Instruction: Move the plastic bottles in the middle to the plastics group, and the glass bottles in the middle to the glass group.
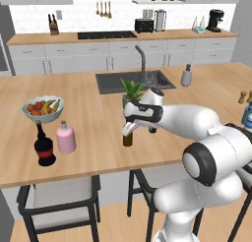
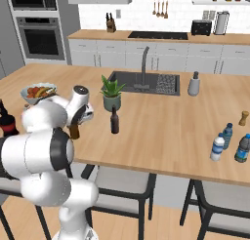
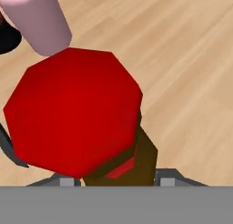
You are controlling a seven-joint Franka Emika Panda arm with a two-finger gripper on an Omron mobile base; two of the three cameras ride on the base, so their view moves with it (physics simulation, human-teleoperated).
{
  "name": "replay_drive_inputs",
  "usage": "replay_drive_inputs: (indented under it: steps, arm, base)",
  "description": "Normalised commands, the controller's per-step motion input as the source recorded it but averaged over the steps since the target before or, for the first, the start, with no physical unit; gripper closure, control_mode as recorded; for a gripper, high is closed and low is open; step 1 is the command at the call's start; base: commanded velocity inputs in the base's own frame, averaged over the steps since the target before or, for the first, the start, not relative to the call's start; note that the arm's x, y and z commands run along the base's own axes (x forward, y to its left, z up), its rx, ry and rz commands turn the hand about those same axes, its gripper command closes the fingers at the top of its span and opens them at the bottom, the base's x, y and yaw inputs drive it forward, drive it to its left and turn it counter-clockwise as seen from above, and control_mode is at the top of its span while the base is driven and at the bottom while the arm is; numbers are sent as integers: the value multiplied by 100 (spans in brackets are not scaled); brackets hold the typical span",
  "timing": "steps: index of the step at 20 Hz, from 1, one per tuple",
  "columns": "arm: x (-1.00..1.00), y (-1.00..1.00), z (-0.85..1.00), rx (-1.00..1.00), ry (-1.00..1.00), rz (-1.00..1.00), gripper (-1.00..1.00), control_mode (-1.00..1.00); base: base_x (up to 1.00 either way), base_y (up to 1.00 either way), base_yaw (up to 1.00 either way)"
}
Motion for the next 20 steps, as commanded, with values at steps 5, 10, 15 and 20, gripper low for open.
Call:
replay_drive_inputs:
  steps: [5, 10, 15, 20]
  arm:
    - [30, 100, 0, 0, -4, 14, 100, -100]
    - [33, 100, 0, 0, -2, 12, 100, -100]
    - [24, 70, 0, 0, 0, 12, 100, -100]
    - [13, 18, 0, 0, 0, 4, 100, -100]
  base:
    - [0, 0, 0]
    - [0, 0, 0]
    - [0, 0, 0]
    - [0, 0, 0]
